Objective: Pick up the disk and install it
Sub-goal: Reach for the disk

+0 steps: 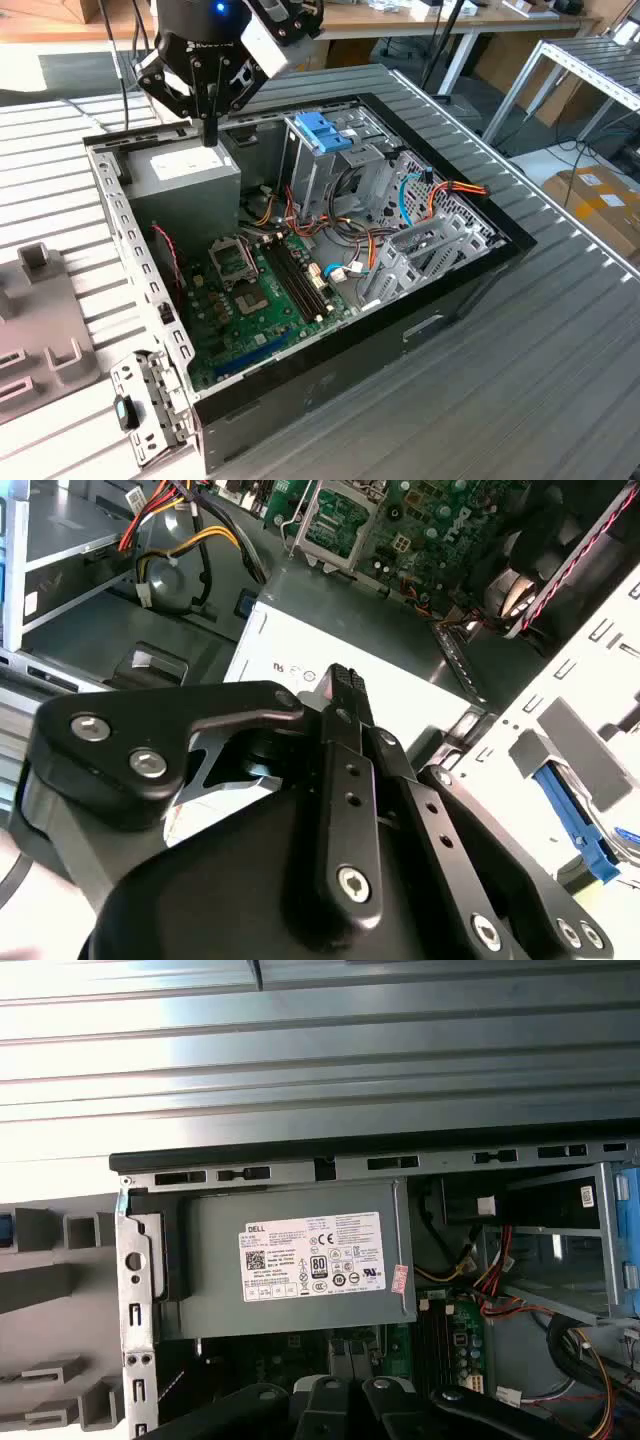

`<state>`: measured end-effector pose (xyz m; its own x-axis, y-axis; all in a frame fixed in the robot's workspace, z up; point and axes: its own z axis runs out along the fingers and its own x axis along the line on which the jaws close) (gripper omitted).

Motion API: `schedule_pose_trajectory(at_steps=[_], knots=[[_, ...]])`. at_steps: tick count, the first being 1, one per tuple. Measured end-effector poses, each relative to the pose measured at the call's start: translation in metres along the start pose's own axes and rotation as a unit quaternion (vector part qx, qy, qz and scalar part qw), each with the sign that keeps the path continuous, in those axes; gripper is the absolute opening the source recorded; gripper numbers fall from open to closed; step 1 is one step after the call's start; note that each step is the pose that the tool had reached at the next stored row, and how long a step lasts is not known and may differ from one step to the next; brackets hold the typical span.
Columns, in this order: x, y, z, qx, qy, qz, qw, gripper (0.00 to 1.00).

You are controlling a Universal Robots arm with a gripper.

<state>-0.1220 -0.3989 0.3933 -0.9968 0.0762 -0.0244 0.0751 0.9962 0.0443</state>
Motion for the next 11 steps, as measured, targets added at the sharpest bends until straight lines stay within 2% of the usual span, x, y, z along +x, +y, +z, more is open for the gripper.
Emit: schedule_pose_trajectory(at_steps=[11], knots=[[0.0031, -0.0002, -0.0001, 0.0, 0.0, 0.0, 1.0, 0.11]])
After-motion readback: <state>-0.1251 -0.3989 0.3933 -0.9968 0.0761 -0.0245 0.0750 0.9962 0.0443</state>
